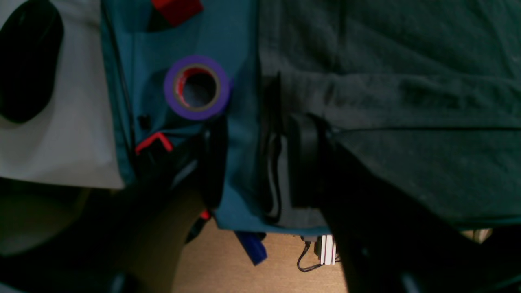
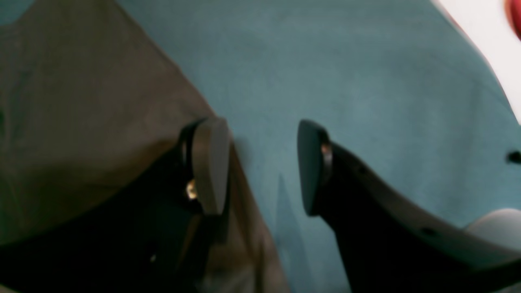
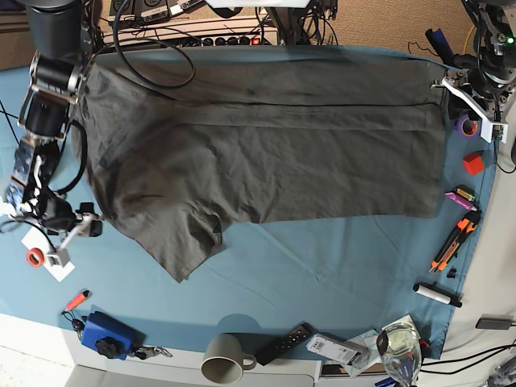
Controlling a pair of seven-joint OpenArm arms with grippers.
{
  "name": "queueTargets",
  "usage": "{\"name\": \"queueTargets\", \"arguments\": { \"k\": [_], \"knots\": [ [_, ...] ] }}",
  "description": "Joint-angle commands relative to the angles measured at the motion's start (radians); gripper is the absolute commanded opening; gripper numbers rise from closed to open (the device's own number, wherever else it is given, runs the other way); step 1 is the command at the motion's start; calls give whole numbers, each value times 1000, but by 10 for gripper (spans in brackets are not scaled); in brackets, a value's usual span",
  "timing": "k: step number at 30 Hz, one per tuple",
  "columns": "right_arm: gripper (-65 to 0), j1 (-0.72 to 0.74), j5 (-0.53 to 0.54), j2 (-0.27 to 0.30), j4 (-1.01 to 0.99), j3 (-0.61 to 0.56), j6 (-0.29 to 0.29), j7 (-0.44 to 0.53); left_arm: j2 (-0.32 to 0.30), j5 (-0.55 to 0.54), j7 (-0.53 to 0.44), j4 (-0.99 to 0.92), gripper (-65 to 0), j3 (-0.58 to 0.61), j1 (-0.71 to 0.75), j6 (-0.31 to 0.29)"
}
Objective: Fold the T-shirt properly
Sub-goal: 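Release the right gripper and grasp the sleeve corner near it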
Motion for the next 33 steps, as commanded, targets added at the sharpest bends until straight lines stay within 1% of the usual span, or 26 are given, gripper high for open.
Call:
{"name": "queueTargets", "arguments": {
  "k": [1, 4, 6, 8, 10, 11, 12, 15, 16, 20, 23, 26, 29, 33],
  "knots": [
    [-371, 40, 11, 19, -16, -26, 5, 16, -13, -4, -16, 19, -401, -7, 0, 0],
    [-371, 59, -3, 19, -95, -123, -5, 30, -13, -4, -18, 19, -401, -7, -3, 0],
    [-371, 56, -20, 19, -124, -179, -24, 36, -12, -4, -23, 19, -401, -7, -3, 0],
    [-371, 46, -44, 19, -127, -214, -43, 24, -10, -4, -22, 19, -401, -7, -2, 0],
    [-373, 40, -47, 19, -127, -221, -43, -2, -10, -3, -22, 19, -401, -7, -2, 0],
    [-396, 39, -47, 19, -126, -220, -43, -21, -11, -3, -22, 19, -401, -7, -2, 0],
    [-441, 39, -47, 19, -125, -216, -45, -46, -11, -3, -23, 19, -401, -7, -3, 0],
    [-623, 38, 3, 23, -109, -208, -47, -128, -11, -4, -23, 19, -401, -7, -3, 0],
    [-650, 38, 28, 25, -104, -207, -45, -149, -10, -3, -23, 19, -401, -7, -3, 0],
    [-650, 36, 102, 27, -80, -206, -4, -206, -10, -4, -23, 19, -401, -7, -3, 0],
    [-650, 35, 168, 28, -42, -206, 13, -280, -11, -3, -23, 19, -401, -7, -3, 0],
    [-650, 26, 248, 33, 24, -205, 13, -348, -11, -3, -23, 19, -401, -7, -3, 0],
    [-650, -9, 360, 59, 132, -205, 0, -384, -11, -3, -23, 19, -401, -7, -3, 0],
    [-650, -90, 365, 93, 308, -190, -2, -384, -10, -4, -24, 19, -401, -7, -3, 0]
  ]
}}
